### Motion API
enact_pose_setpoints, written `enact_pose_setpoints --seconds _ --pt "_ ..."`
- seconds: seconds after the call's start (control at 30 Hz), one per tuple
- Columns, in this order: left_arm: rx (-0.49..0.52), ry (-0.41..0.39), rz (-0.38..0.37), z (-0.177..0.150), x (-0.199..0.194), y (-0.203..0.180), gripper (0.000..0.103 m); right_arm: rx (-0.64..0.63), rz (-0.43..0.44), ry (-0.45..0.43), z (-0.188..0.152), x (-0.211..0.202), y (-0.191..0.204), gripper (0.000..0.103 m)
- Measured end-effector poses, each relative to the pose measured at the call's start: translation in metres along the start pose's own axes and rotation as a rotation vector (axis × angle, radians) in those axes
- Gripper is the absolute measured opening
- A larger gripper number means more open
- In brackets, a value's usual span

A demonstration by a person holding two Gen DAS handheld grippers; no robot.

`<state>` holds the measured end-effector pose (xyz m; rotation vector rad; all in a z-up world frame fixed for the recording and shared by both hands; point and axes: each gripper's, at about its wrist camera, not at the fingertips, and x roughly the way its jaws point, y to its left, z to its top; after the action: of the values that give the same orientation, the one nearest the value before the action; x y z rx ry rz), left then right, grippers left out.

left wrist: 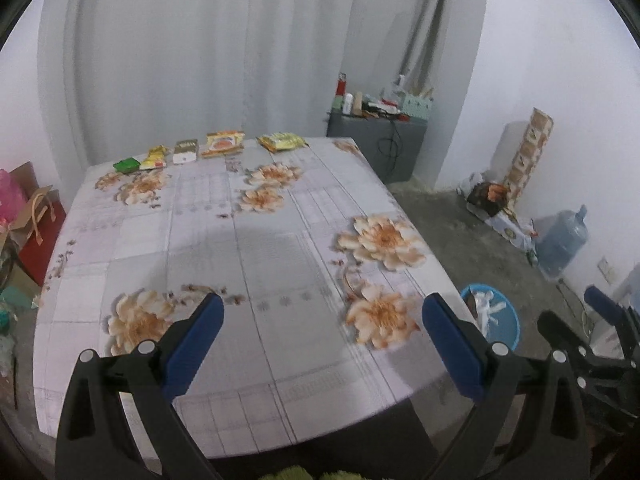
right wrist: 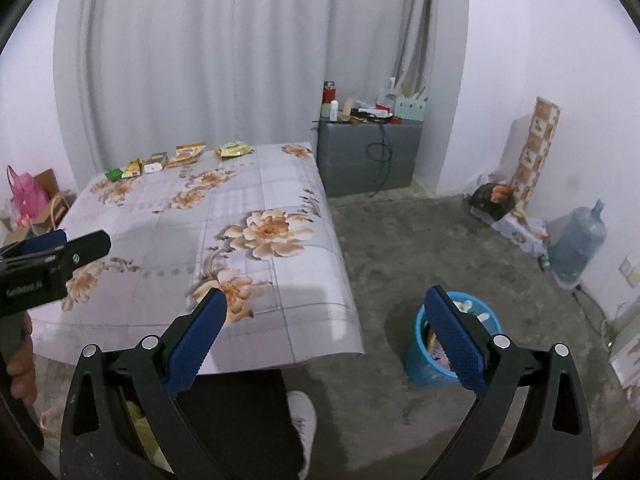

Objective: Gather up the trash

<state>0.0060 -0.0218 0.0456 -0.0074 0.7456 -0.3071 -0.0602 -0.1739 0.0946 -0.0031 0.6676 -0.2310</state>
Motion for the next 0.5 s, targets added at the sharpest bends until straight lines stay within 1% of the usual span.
enact_pose_setpoints --seconds 0.1,0.17,0.27,0.3,0.33,0.4,0.5 --pt "0.008 0.018 0.008 -0.015 -0.003 -0.011 0.097 -0.008 -0.015 0.005 -0.008 -0.004 -0.002 0.095" --pt "0.019 0.051 0.021 -0.026 -0.002 -0.018 0.097 -0.007 -0.043 0.007 -0.014 -0.004 -0.003 0.095" --pt "0.041 0.103 0.042 -0.036 0.004 -0.026 0.097 -0.009 -0.072 -0.020 -0.024 -0.007 -0.007 0.095" --pt "0.052 0.117 0.059 -0.038 0.007 -0.028 0.097 -0.010 -0.073 -0.012 -0.026 -0.006 -0.007 0.095" --pt "0.059 0.125 0.078 -0.039 0.008 -0.029 0.097 -0.009 -0.067 0.014 -0.027 -0.004 -0.008 0.095" --pt "0.053 0.129 0.096 -0.040 0.009 -0.027 0.097 0.008 -0.046 0.044 -0.030 -0.001 -0.011 0.095" --pt "0.046 0.128 0.111 -0.042 0.009 -0.025 0.097 0.046 -0.050 0.105 -0.034 0.007 -0.016 0.095"
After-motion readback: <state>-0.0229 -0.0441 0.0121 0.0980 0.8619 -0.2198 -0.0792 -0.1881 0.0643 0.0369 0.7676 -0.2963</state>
